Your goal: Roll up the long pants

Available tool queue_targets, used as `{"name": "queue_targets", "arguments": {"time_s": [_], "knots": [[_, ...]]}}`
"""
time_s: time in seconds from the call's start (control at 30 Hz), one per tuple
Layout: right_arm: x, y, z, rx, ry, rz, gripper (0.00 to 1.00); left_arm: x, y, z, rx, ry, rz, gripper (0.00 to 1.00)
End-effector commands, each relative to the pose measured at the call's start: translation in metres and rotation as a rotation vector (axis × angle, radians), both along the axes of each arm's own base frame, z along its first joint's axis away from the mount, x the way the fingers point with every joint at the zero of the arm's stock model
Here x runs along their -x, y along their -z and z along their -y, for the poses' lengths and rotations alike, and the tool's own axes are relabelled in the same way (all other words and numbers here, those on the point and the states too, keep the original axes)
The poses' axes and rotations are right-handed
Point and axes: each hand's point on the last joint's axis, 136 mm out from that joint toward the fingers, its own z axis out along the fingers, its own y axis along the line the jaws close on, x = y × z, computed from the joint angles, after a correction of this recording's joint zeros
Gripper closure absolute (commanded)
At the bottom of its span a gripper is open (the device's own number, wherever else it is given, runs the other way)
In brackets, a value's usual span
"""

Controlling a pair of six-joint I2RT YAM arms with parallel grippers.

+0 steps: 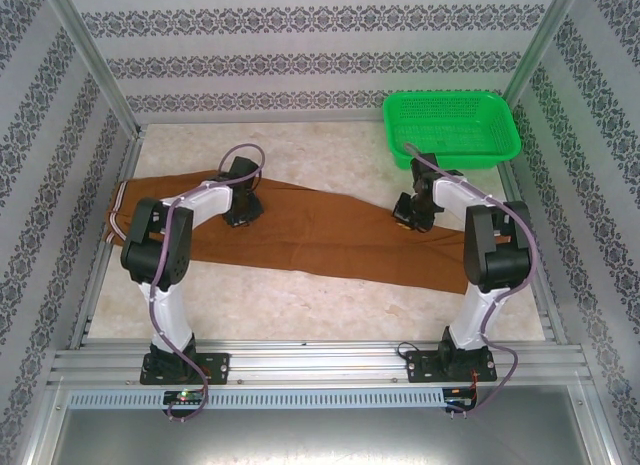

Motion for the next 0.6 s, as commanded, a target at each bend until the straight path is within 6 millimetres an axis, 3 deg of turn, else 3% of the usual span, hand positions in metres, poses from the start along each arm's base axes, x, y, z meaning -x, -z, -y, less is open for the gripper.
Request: {"name": "queue_targets", "arguments": {"time_s": [0.0,0.07,0.13,0.17,0.23,0.37,0.57], "knots": [[-0.007,-0.058,0.03,0.098,0.035,0.155,1.0,0.014,-0.05,-0.04,-0.14,-0.06,0.064,0.53],[-0.002,-0.083,0.047,0.117,0.077,0.215,0.71,0.016,-0.075,-0.06,-0.154,-0.078,0.105,0.41],[0.004,-0.097,0.065,0.104,0.137,0.24,0.39,0.017,-0.088,-0.076,-0.111,-0.099,0.124,0.38],[0.008,-0.101,0.077,0.094,0.18,0.248,0.3,0.019,-0.091,-0.089,-0.087,-0.127,0.124,0.38],[0.013,-0.106,0.1,0.073,0.261,0.264,0.22,0.022,-0.091,-0.113,-0.058,-0.178,0.12,0.38],[0.02,-0.1,0.146,-0.004,0.425,0.246,0.21,0.026,-0.085,-0.149,0.0,-0.257,0.113,0.41],[0.02,-0.088,0.211,-0.023,0.581,0.216,0.22,0.027,-0.08,-0.165,0.026,-0.31,0.129,0.42]]}}
